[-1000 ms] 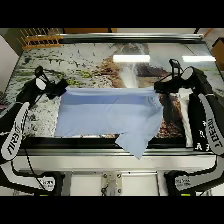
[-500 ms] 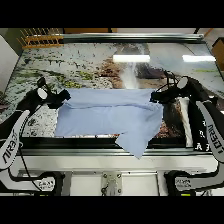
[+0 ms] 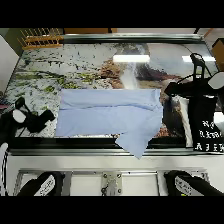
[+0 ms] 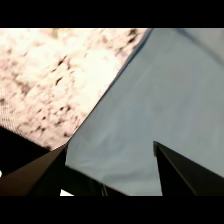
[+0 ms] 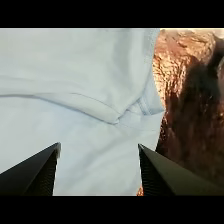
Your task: Fold the clothes and pants, and hang the long-sleeved shirts on hangers.
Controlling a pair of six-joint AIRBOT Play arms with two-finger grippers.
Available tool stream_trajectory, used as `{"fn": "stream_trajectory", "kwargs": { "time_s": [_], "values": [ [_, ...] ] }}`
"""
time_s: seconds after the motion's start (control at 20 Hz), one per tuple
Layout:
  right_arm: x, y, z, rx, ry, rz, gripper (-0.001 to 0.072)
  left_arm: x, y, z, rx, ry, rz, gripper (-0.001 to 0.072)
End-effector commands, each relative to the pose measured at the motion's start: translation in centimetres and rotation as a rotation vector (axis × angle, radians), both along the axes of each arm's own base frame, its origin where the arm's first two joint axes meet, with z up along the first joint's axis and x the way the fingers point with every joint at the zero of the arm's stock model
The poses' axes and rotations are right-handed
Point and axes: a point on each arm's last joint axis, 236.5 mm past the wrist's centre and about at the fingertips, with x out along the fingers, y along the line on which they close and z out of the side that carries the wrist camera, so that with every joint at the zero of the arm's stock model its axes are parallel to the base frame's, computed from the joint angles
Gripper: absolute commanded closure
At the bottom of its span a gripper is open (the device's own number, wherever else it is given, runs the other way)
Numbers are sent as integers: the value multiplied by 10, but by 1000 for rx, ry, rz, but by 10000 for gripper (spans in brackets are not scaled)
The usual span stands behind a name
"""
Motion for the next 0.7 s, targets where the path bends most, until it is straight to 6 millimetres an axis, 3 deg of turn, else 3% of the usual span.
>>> {"fn": "stream_trajectory", "kwargs": {
  "time_s": [0.0,0.1,0.25,0.55,0.6,0.65],
  "values": [
    [-14,5,21,14,-49,6,185,-57,-5,-34,-112,58,184,134],
    [-14,7,22,21,-52,6,185,-62,-6,-44,-158,21,274,134],
    [-14,10,22,37,-52,8,185,-54,-11,-52,-201,-38,336,134],
    [-14,12,23,45,-52,8,185,-17,-45,-64,-210,16,182,135],
    [-14,11,22,43,-50,9,185,-9,-49,-65,-210,23,160,178],
    [-16,11,22,42,-43,10,185,-2,-53,-65,-214,31,142,413]
  ]
}}
